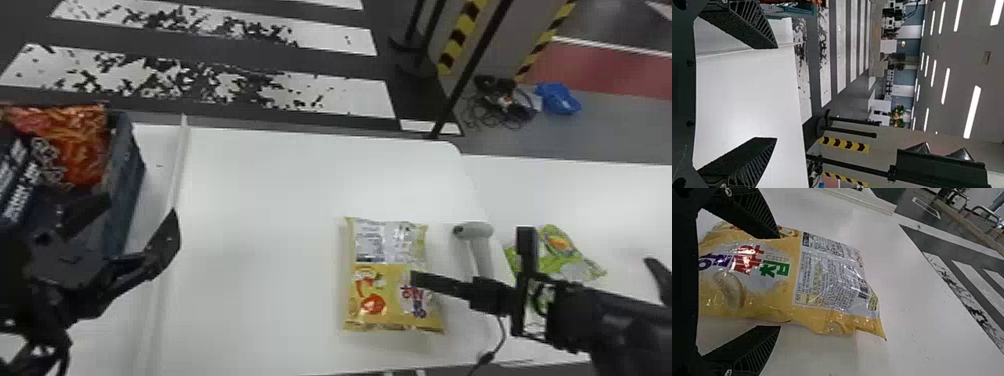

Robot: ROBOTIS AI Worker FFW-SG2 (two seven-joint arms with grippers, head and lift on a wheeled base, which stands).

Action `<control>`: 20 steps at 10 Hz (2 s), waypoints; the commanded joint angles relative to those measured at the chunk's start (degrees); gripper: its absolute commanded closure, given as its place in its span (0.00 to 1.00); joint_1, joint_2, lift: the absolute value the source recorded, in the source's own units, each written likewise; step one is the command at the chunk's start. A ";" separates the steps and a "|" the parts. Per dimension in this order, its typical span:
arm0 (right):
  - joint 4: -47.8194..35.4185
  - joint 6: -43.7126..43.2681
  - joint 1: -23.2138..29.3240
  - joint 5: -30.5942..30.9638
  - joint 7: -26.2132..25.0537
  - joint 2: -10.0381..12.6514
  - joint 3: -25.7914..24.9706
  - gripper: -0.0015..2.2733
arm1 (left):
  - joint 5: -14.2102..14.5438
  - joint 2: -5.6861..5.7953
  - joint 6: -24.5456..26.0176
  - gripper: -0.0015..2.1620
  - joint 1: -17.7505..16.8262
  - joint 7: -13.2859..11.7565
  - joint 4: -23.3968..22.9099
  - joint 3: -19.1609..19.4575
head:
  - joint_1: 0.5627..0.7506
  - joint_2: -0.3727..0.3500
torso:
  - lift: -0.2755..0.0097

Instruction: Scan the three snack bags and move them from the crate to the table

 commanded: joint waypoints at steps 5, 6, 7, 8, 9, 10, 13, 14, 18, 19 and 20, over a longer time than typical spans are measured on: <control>-1.15 -2.65 0.04 1.16 6.70 -0.14 2.31 0.94 | 0.00 -0.08 -0.17 0.01 0.32 0.07 0.00 0.12 | 0.70 0.33 | 0.75; -2.30 -2.65 0.57 1.25 6.79 -0.23 2.31 0.96 | 0.00 -0.08 -0.35 0.01 0.41 0.07 0.00 0.12 | 0.70 0.33 | 0.75; -2.65 -2.83 0.83 1.08 6.79 -0.14 2.22 0.96 | 0.09 -0.08 -0.70 0.01 0.41 0.07 0.09 0.12 | 0.70 0.33 | 0.75; -2.56 -3.36 0.92 1.08 6.70 -0.14 2.22 0.98 | 0.18 -0.08 -0.70 0.01 0.41 0.07 0.09 0.12 | 0.70 0.33 | 0.75; -2.56 -3.53 0.92 1.78 6.09 0.04 2.22 0.98 | 0.18 -0.08 -0.88 0.01 0.59 0.07 0.09 0.21 | 0.70 0.33 | 0.75; -2.65 -1.60 0.92 1.87 4.94 0.12 2.04 0.74 | 0.18 -0.08 -1.05 0.01 0.76 0.07 0.00 0.21 | 0.70 0.32 | 0.75; -6.43 3.15 2.86 3.27 3.54 -0.40 0.20 0.00 | 0.18 0.01 -1.23 0.01 1.03 -0.02 0.00 0.38 | 0.70 0.30 | 0.75; -4.05 2.80 2.50 2.92 5.12 -0.76 0.20 0.00 | 0.18 -0.08 -1.23 0.01 1.03 -0.10 -0.17 0.21 | 0.70 0.29 | 0.75; 4.47 -1.60 -0.48 2.57 11.98 -1.72 1.87 0.00 | -0.44 0.10 -0.88 0.01 2.26 -0.02 -2.02 -0.06 | 0.70 0.27 | 0.75; 4.65 -1.60 -0.66 2.48 12.06 -1.72 3.18 0.00 | -0.61 0.10 -0.70 0.01 2.70 0.07 -2.37 -0.06 | 0.70 0.27 | 0.75; 4.73 -1.60 -0.75 2.48 12.06 -1.55 4.42 0.00 | -0.88 0.10 -0.70 0.01 2.87 0.16 -2.63 -0.14 | 0.70 0.28 | 0.75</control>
